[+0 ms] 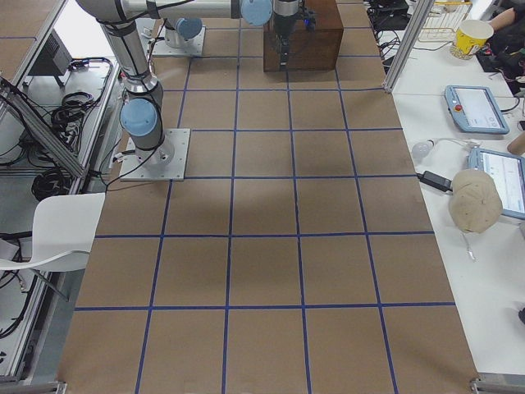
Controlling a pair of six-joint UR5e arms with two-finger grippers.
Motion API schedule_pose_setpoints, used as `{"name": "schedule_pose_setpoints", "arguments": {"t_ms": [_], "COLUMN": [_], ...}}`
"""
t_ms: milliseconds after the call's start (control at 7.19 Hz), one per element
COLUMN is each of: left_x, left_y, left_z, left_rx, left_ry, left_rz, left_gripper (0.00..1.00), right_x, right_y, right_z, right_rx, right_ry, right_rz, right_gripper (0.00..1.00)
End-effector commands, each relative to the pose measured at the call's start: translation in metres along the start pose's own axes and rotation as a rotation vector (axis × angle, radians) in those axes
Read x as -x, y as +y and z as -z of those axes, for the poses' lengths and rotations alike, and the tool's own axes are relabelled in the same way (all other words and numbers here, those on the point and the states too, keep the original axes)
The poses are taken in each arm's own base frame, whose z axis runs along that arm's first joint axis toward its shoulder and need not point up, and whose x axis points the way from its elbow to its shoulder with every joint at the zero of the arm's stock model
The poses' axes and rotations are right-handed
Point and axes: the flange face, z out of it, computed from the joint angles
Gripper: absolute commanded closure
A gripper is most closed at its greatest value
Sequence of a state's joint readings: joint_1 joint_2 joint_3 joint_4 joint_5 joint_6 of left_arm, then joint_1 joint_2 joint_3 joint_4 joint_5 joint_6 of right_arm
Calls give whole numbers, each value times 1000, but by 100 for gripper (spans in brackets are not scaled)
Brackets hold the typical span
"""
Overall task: Open drawer and put corn inside
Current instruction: 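Release the handle and move the left gripper down onto the yellow corn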
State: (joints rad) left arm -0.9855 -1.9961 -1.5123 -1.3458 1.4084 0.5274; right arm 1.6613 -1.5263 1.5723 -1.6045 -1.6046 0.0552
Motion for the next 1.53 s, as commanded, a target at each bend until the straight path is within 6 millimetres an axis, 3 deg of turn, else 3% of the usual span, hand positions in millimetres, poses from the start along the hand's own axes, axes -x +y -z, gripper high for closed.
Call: {"name": "schedule_pose_setpoints", "arguments": {"t_ms": [0, 278, 556, 834, 1391], "left_x": [4, 19, 55, 75, 111], "left_y": [4, 6, 12, 16, 12], "left_z": [7, 12, 7, 2, -38], "left_rx": [18, -3, -10, 14, 128], "left_ry": [-60, -73, -74, -103, -218], "left_rz": [-50, -71, -150, -255, -473], "left_gripper": [0, 0, 0, 0, 0], "right_x": [0, 0, 0, 0, 0], "right_y": [0, 0, 0, 0, 0], "right_z": [0, 0, 0, 0, 0], "right_rx": [0, 0, 0, 0, 0], "right_ry": [0, 0, 0, 0, 0], "right_rz": [0, 0, 0, 0, 0], "right_gripper": [0, 0, 0, 0, 0]}}
